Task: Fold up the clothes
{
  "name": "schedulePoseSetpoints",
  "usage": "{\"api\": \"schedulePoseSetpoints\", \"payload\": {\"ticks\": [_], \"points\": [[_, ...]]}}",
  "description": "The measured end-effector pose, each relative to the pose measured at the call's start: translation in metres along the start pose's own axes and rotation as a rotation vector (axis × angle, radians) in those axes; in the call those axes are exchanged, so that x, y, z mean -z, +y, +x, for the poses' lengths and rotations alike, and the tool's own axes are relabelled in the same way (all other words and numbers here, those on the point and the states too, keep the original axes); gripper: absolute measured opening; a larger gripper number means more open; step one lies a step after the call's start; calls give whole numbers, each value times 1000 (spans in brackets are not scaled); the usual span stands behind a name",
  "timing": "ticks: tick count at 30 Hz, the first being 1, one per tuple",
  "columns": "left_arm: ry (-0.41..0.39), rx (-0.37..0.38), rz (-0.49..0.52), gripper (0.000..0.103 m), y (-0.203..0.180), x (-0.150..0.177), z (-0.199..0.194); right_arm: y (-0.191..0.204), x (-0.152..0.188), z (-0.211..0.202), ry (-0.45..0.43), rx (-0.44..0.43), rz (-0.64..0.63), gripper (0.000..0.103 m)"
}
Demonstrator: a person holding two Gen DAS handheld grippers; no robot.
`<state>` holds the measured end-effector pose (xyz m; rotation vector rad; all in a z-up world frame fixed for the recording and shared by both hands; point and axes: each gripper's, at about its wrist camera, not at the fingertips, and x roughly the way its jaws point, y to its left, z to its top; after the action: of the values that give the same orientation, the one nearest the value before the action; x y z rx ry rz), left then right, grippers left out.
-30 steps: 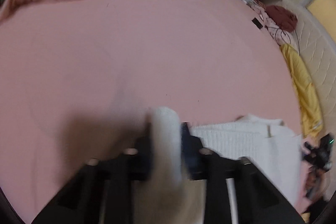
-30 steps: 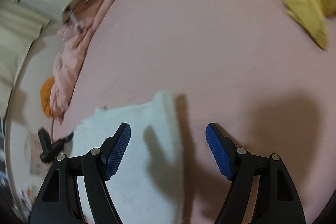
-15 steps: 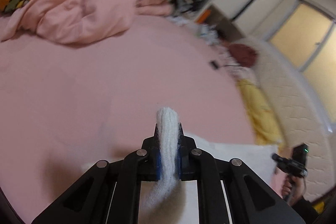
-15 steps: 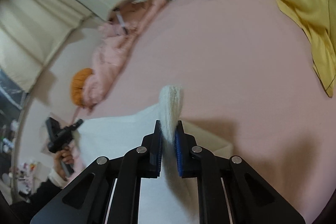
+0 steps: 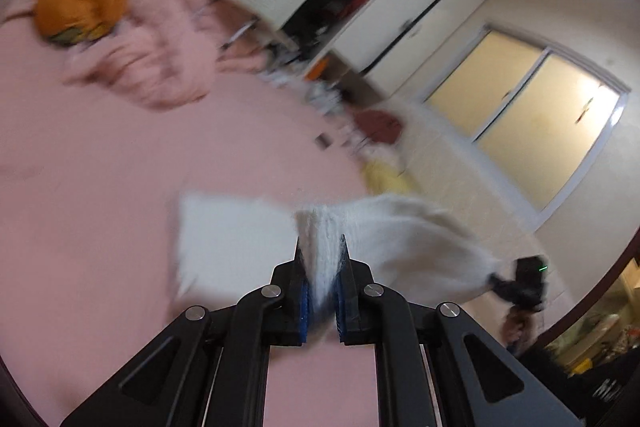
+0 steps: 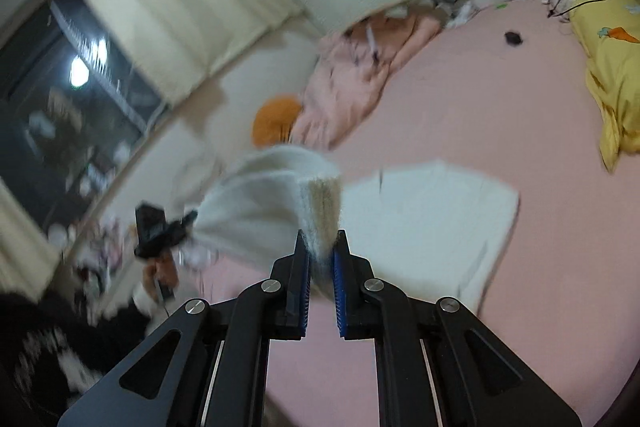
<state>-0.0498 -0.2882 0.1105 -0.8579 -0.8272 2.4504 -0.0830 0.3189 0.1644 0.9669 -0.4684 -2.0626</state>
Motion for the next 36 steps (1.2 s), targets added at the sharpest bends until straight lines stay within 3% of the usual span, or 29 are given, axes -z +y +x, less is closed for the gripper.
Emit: {"api": "schedulePoseSetpoints", "payload": {"ticks": [4, 9, 12, 15, 16, 18, 19, 21, 23, 25, 27, 29, 31, 33, 34, 36], "points": [[160, -116, -163, 10, 45, 103, -19, 19, 85, 3, 246, 51, -47, 11], [302, -225, -332, 9, 91, 194, -15, 16, 199, 71, 740, 331, -152, 11], [315, -266, -308, 9, 85, 203, -17, 3, 243, 103, 951, 446, -153, 11], [360, -334, -247, 12, 74, 198, -22, 1, 264, 108, 1038, 489, -147, 13], [398, -403, -208, 17, 71, 195, -23, 5, 263, 103, 1006, 506, -169, 18], [477, -569, -126, 31, 64, 189, -33, 13, 250, 84, 917, 508, -146, 18], [498, -645, -89, 32, 60, 186, -41, 17, 243, 74, 874, 504, -126, 20], [448, -724, -46, 33, 45, 175, -56, 25, 220, 61, 751, 495, -100, 28], [356, -690, -8, 53, 18, 160, -51, 35, 198, 64, 611, 465, -64, 29], [273, -618, 39, 102, -12, 148, -36, 37, 178, 93, 485, 438, -10, 29], [284, -496, 86, 103, -34, 152, 8, 35, 168, 127, 402, 454, 38, 29], [349, -454, 87, 103, -39, 162, 53, 20, 169, 164, 380, 550, 106, 29], [428, -499, 50, 103, -30, 180, 90, 11, 182, 191, 380, 651, 144, 29], [525, -594, 21, 103, -18, 202, 112, 9, 203, 204, 383, 750, 153, 30], [567, -642, 21, 103, -14, 214, 118, 14, 210, 200, 357, 764, 139, 34], [610, -706, 99, 103, -19, 236, 111, 25, 223, 196, 392, 799, 125, 44]]}}
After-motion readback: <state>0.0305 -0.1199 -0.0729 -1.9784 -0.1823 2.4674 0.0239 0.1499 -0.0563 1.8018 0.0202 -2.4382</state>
